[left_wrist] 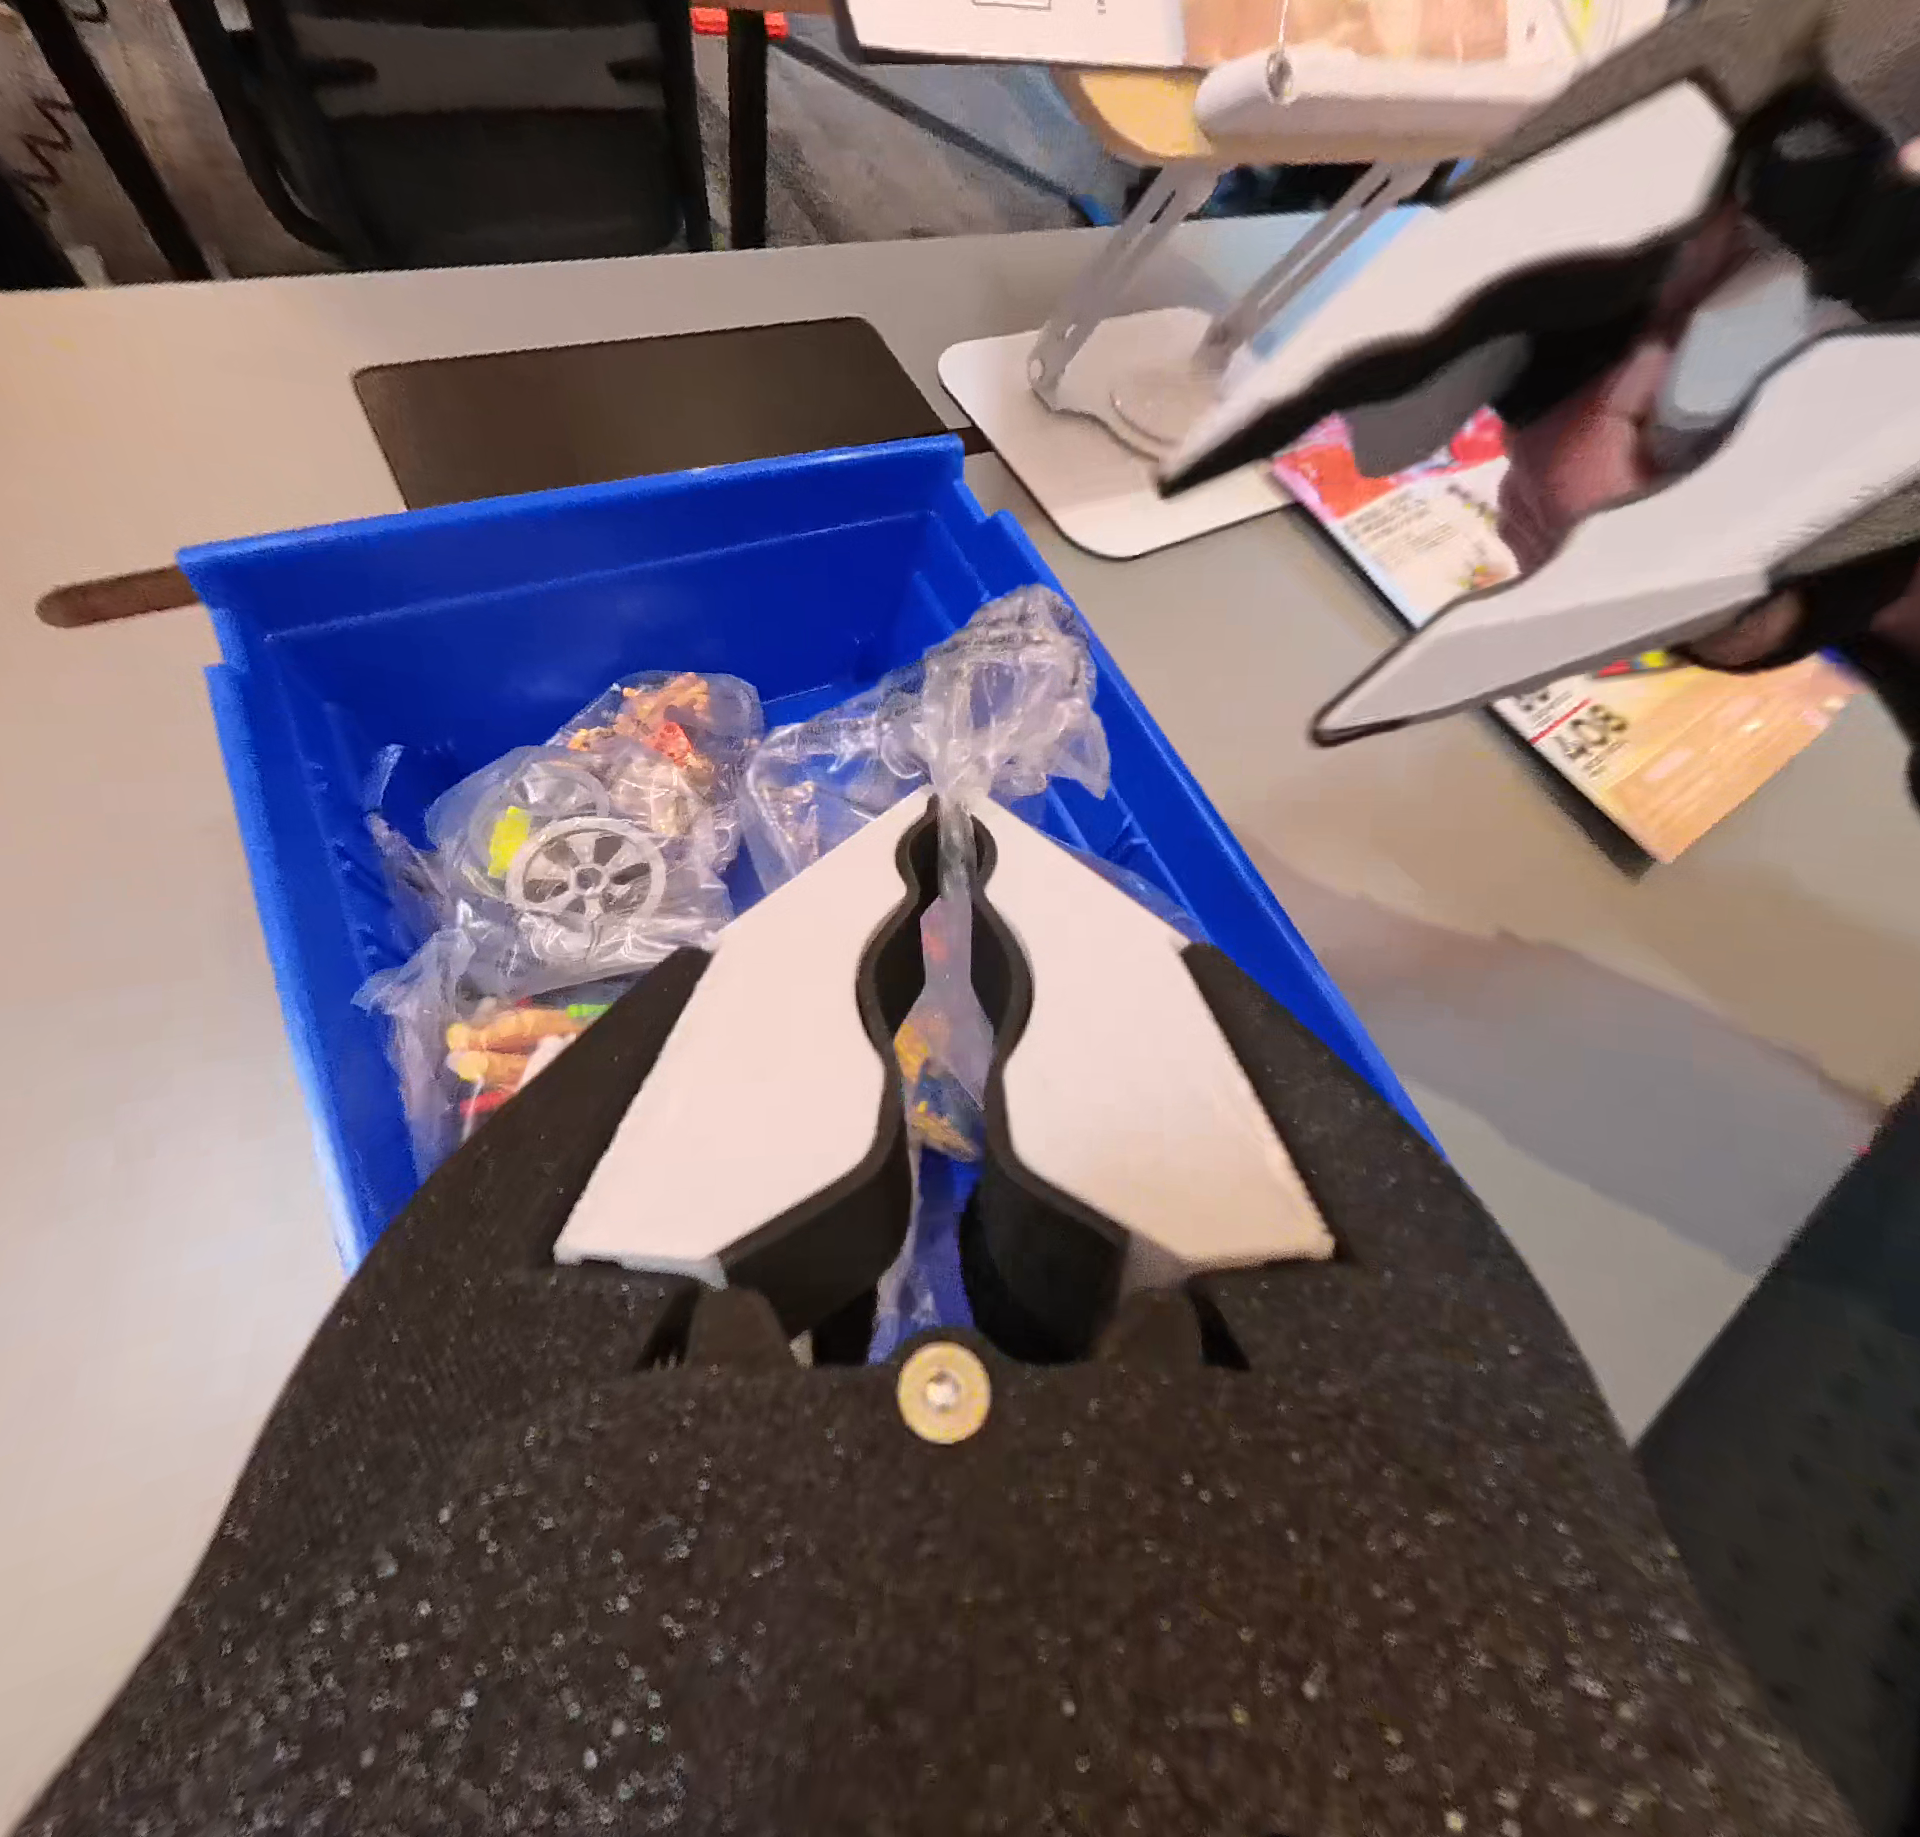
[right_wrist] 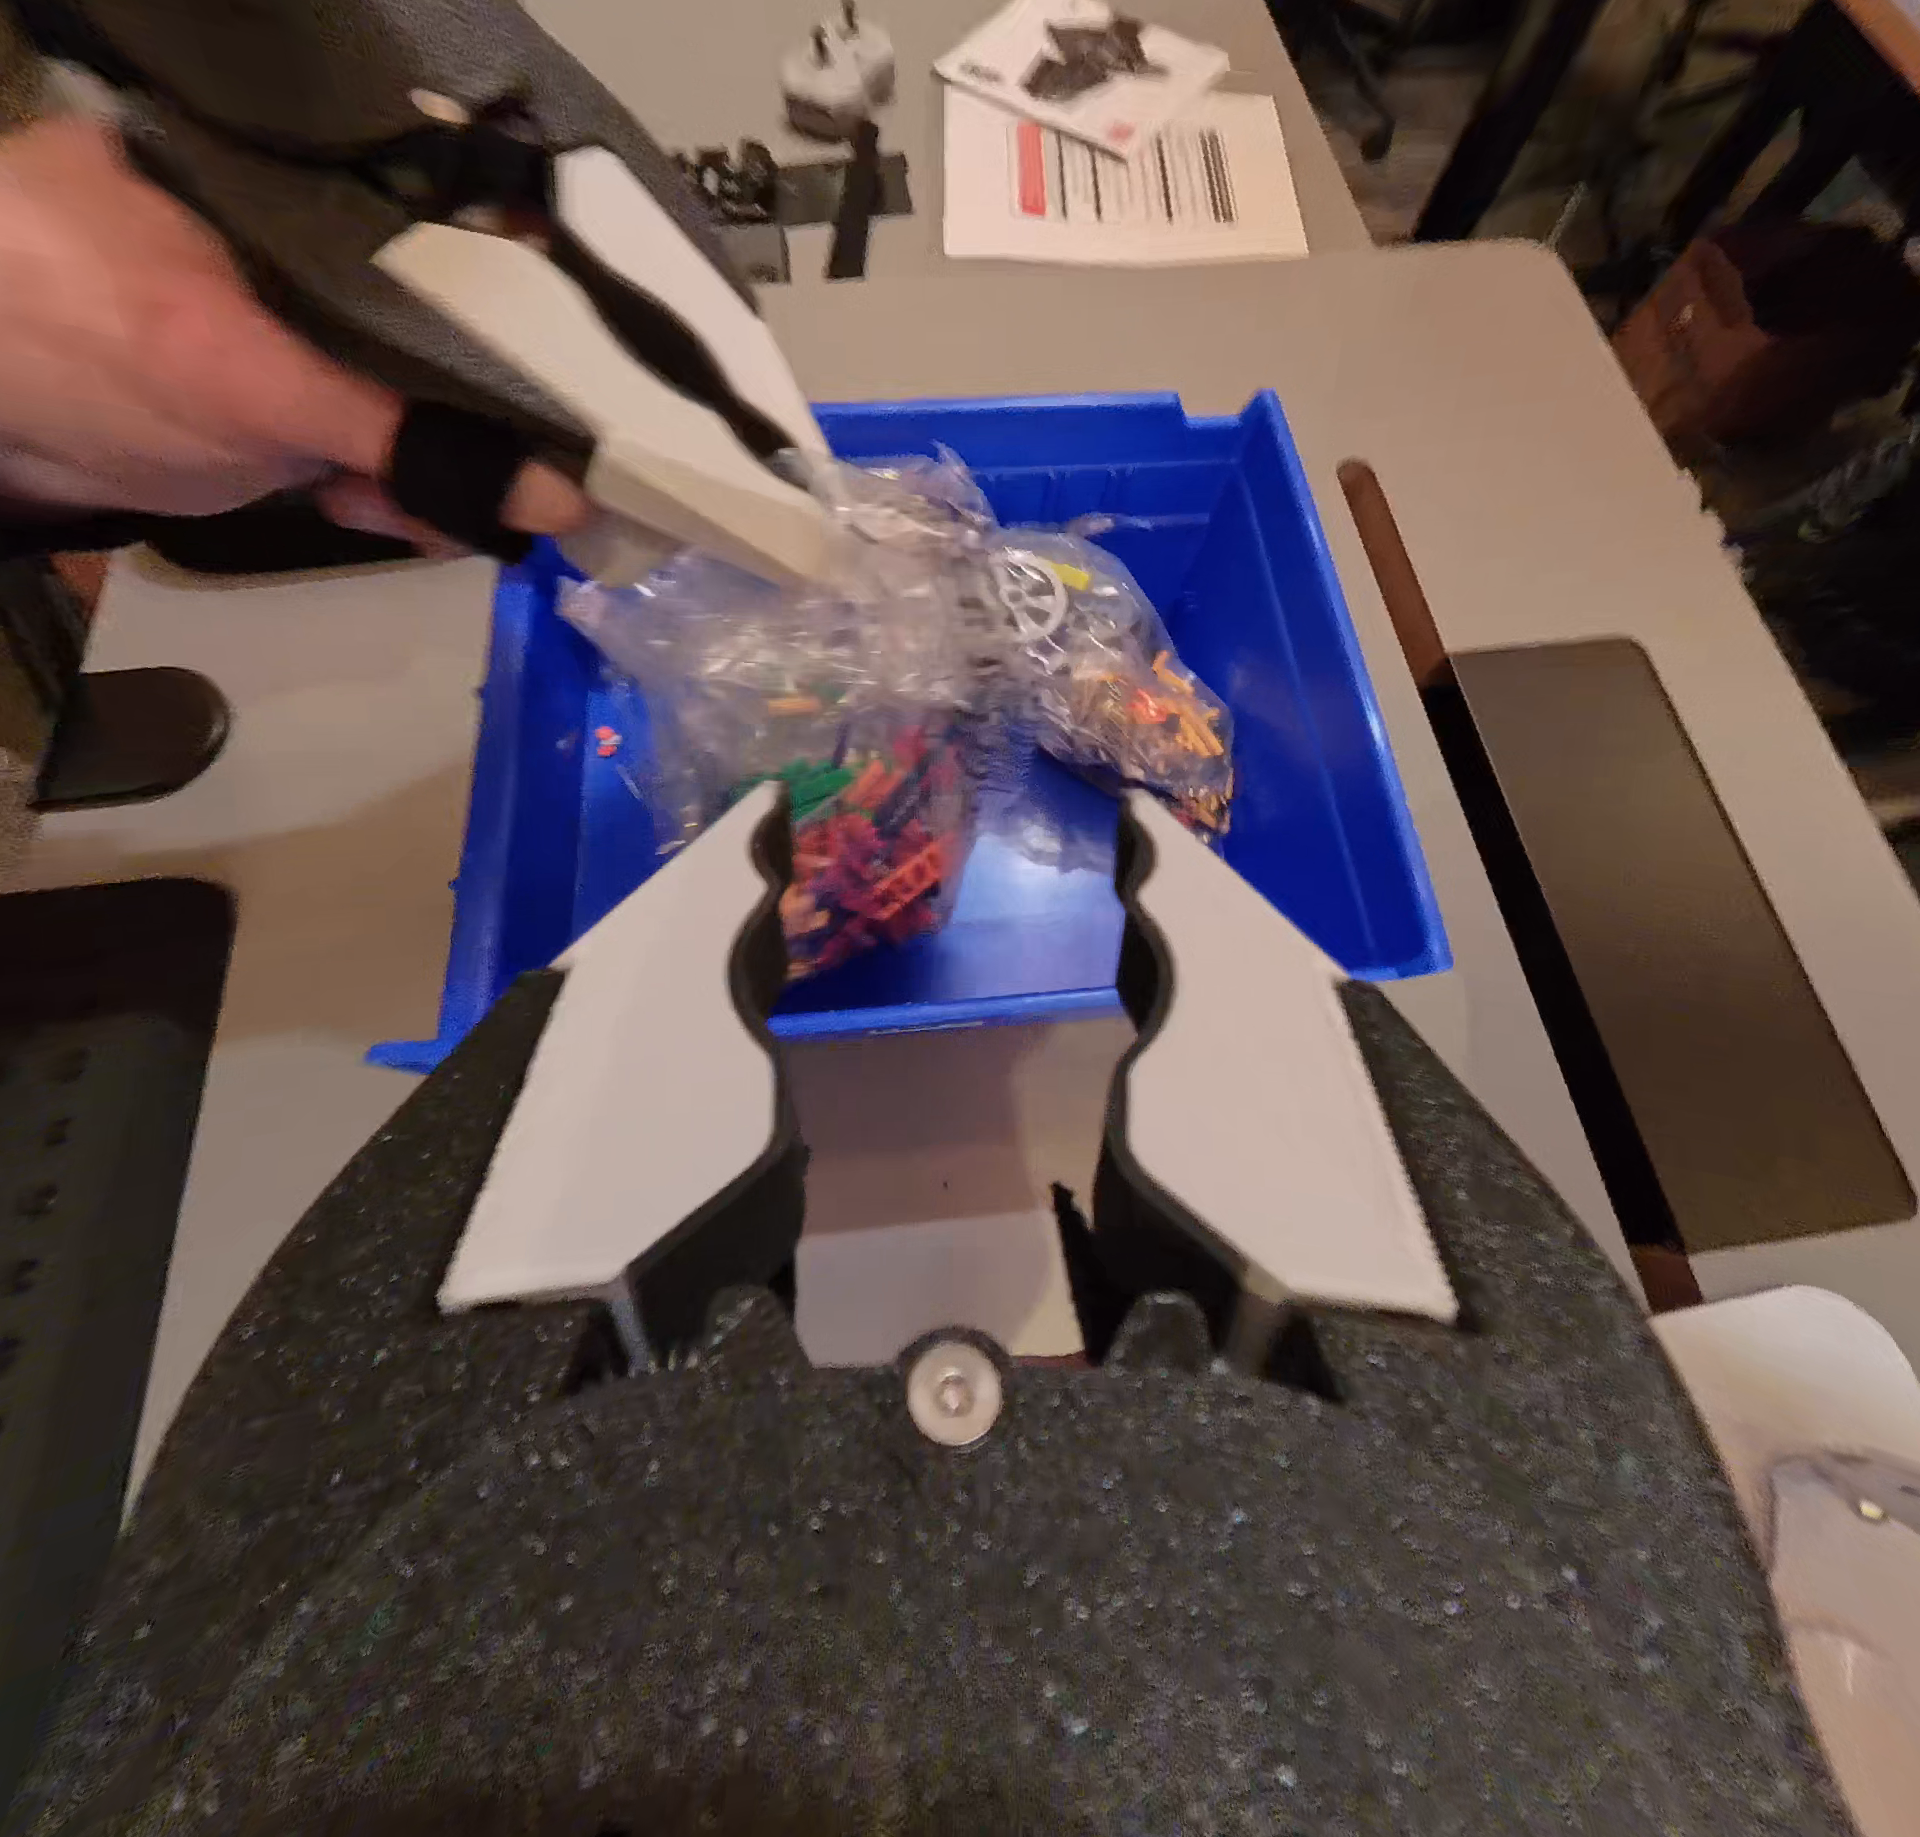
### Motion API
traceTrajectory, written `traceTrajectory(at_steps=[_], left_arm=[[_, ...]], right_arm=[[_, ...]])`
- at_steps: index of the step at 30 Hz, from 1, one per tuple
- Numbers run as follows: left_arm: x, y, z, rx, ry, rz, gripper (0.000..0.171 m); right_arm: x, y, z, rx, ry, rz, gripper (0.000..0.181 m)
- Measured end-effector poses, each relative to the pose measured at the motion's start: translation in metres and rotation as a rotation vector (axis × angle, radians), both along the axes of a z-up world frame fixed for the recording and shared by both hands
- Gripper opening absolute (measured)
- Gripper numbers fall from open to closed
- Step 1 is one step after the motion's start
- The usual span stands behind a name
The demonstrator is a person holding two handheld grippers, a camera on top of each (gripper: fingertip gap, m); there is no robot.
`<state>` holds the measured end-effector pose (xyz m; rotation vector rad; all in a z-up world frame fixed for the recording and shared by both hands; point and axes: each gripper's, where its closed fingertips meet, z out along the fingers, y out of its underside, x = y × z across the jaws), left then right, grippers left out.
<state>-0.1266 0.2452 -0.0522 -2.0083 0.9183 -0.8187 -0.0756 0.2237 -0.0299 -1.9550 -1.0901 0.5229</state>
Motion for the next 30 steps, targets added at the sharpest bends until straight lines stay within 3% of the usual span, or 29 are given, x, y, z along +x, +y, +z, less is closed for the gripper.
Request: traceTrajectory(at_steps=[1,4,10,11,13,14,20,30], left_arm=[[0.0,-0.001,0.0,-0.021,-0.016,-0.006,0.0],[0.006,-0.005,0.002,-0.052,-0.053,-0.023,0.0],[0.019,-0.011,0.005,-0.093,-0.094,-0.05,0.0],[0.018,-0.011,0.006,-0.094,-0.095,-0.049,0.0],[0.017,-0.011,0.01,-0.107,-0.121,-0.056,0.0],[0.014,-0.008,0.011,-0.098,-0.119,-0.046,0.0],[0.0,0.004,0.007,-0.011,-0.015,-0.007,0.0],[0.001,0.027,-0.007,0.117,0.141,0.092,0.0]], right_arm=[[-0.003,-0.01,0.004,0.001,0.019,0.037,0.047],[-0.025,-0.032,-0.003,-0.049,0.044,0.114,0.046],[-0.052,-0.008,-0.05,-0.091,-0.01,0.009,0.049],[-0.054,-0.001,-0.05,-0.074,-0.01,-0.016,0.044],[-0.057,0.008,-0.045,-0.048,0.03,-0.03,0.003],[-0.06,0.008,-0.044,-0.055,0.052,-0.008,0.0],[-0.067,-0.005,-0.031,-0.034,0.119,0.124,0.0],[-0.08,-0.02,-0.026,0.05,0.041,0.213,0.0]])
